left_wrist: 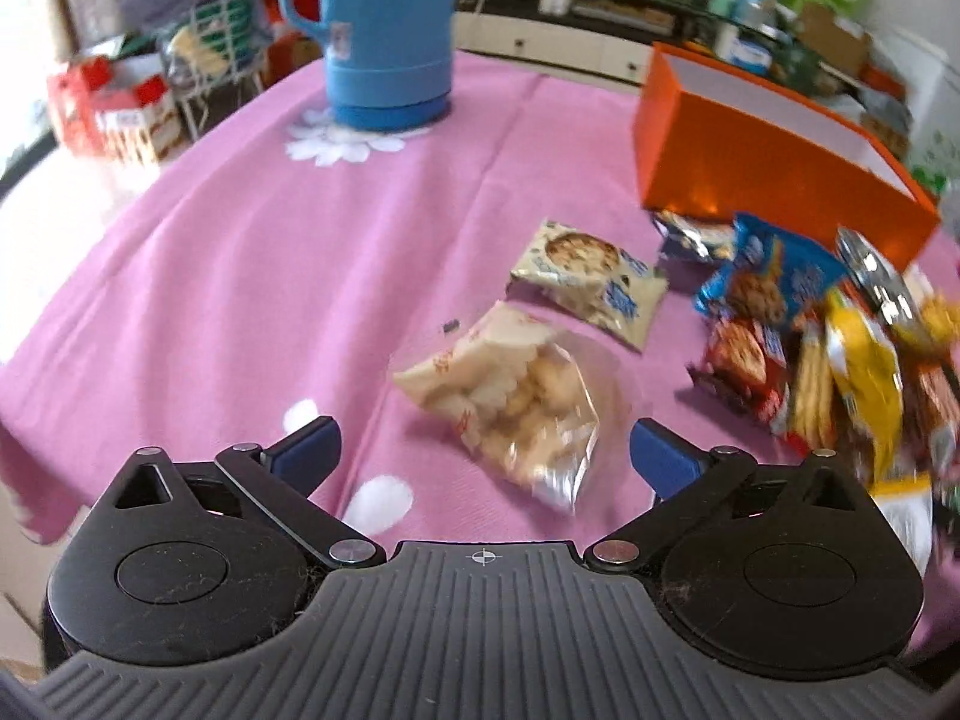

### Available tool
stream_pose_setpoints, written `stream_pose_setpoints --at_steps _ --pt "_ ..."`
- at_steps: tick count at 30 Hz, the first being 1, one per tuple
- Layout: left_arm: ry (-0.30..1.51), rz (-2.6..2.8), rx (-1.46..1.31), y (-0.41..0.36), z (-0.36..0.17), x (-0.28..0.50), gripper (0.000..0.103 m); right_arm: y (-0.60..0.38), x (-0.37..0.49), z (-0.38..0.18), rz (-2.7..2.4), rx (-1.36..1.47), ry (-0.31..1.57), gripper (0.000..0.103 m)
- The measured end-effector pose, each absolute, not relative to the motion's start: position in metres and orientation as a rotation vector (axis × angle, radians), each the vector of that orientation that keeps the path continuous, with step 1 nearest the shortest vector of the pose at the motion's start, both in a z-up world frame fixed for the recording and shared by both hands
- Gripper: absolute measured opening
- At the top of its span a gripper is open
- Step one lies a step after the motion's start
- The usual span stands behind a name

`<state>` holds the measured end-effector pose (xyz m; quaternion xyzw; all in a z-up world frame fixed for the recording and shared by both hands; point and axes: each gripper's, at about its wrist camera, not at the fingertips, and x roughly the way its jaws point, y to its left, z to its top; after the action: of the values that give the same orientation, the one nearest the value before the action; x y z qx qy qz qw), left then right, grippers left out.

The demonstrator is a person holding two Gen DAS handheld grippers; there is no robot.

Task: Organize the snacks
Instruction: 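Grasp the clear cracker bag with left tool while right grasps green-labeled bun, then carry both snacks over the orange box and open both tools inside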

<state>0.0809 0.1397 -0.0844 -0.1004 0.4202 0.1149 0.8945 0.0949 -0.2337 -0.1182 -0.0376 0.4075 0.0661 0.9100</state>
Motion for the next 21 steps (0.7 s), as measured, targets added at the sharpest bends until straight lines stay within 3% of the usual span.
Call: stream_pose_setpoints --at_steps 4,6,7,9,11,13,21 --pt "0.914 0.232 -0.241 0.141 -0.096 0.109 0.082 -0.234 0.094 -0.118 0.134 -0.075 0.84 0.083" --pt "0.933 0.219 -0.251 0.136 -0.103 0.118 0.073 -0.233 0.094 -0.118 0.132 -0.078 0.836 0.083" --pt "0.938 0.225 -0.242 0.134 -0.107 0.121 0.065 -0.233 0.093 -0.119 0.131 -0.077 0.832 0.082" --pt "0.921 0.209 -0.275 0.136 -0.11 0.119 0.058 -0.234 0.09 -0.118 0.135 -0.084 0.817 0.073" --pt "0.915 0.171 -0.303 0.142 -0.107 0.113 0.036 -0.235 0.086 -0.115 0.152 -0.086 0.814 0.062" --pt "0.913 0.156 -0.344 0.149 -0.102 0.106 0.031 -0.239 0.084 -0.113 0.16 -0.064 0.818 0.054" --pt "0.838 0.125 -0.362 0.156 -0.065 0.074 0.027 -0.255 0.064 -0.068 0.176 0.066 0.734 0.054"
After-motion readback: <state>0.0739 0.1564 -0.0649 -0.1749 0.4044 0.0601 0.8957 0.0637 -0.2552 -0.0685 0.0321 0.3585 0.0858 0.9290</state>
